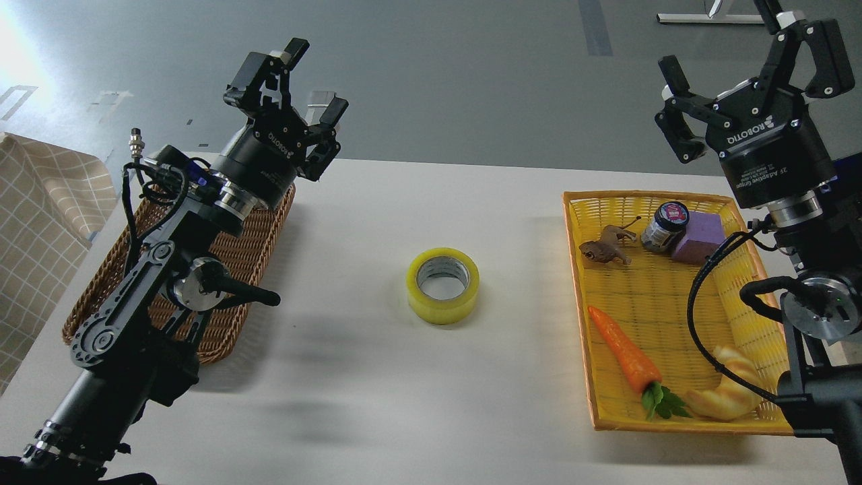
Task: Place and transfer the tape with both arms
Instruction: 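Lower the left gripper toward the tape roll on the table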
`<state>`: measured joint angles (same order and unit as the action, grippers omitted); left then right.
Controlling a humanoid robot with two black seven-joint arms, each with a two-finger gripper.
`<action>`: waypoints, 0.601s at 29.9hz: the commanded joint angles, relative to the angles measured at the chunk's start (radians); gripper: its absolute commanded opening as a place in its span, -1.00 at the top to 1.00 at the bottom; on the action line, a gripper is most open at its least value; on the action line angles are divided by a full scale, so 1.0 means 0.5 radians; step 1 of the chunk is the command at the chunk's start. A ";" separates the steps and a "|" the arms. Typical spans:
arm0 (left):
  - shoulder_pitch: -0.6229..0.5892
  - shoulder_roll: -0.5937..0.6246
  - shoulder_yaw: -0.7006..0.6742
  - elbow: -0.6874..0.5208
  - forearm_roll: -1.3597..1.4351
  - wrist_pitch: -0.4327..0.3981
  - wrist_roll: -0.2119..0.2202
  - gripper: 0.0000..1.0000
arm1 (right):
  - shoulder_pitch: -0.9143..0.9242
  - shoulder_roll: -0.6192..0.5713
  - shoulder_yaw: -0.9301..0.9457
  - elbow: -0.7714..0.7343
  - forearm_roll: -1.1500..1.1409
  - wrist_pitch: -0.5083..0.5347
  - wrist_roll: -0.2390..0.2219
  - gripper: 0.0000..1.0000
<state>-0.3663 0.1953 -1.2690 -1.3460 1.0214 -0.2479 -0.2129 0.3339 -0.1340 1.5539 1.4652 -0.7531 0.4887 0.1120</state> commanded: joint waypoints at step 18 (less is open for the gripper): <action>-0.212 0.119 0.737 0.041 1.485 0.342 0.223 -0.96 | 0.170 0.023 -0.015 0.003 0.073 0.000 -0.061 -1.00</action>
<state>-0.4675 0.2386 -0.9646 -1.3454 1.6767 -0.0829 -0.0966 0.4062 -0.1229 1.5463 1.4674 -0.7164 0.4887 0.0876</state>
